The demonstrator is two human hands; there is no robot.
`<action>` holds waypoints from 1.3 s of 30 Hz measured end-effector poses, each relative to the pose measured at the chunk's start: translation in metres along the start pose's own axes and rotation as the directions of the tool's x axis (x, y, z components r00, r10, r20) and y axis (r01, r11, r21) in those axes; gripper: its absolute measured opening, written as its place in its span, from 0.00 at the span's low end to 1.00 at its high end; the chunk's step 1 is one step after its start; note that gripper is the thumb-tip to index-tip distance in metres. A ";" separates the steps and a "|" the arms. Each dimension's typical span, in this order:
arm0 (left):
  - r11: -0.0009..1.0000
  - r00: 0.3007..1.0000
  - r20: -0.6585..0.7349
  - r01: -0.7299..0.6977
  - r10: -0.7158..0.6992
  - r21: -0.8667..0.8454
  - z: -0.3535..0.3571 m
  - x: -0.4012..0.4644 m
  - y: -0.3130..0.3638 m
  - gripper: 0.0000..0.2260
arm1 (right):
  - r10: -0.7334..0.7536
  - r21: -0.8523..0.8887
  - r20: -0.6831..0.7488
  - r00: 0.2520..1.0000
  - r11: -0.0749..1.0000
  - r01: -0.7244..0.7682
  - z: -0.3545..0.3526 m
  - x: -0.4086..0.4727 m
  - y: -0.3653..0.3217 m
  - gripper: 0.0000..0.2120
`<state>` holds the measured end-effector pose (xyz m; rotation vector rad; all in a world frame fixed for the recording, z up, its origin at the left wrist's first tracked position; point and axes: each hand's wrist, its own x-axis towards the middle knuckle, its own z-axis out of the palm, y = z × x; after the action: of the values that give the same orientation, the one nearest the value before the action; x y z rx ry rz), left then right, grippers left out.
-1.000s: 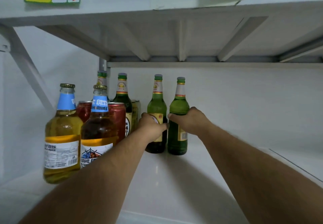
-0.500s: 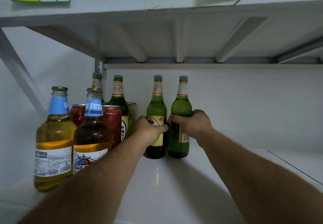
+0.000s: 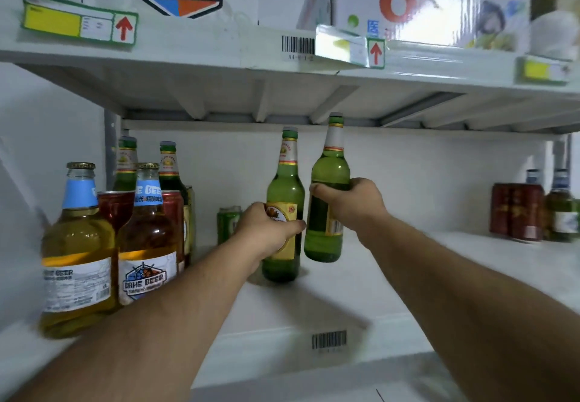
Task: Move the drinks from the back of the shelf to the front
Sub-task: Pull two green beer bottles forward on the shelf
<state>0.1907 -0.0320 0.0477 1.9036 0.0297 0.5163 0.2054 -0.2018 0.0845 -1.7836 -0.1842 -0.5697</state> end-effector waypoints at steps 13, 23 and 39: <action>0.993 0.945 0.306 -0.102 0.116 -0.062 0.075 -0.082 0.060 0.28 | 0.067 -0.135 -0.275 0.959 0.985 -0.107 -0.141 -0.080 -0.012 0.18; 0.983 0.875 0.454 -0.119 0.170 -0.140 0.169 -0.125 0.113 0.28 | 0.029 -0.204 -0.419 0.907 0.971 -0.126 -0.252 -0.097 -0.002 0.15; 0.975 0.880 0.454 -0.041 0.138 -0.217 0.360 -0.176 0.179 0.26 | 0.013 -0.255 -0.399 0.917 0.959 -0.125 -0.440 -0.046 0.063 0.15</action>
<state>0.1229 -0.4655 0.0418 1.7887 -0.4157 0.1016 0.0672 -0.6264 0.0901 -1.8905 0.2501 -0.9253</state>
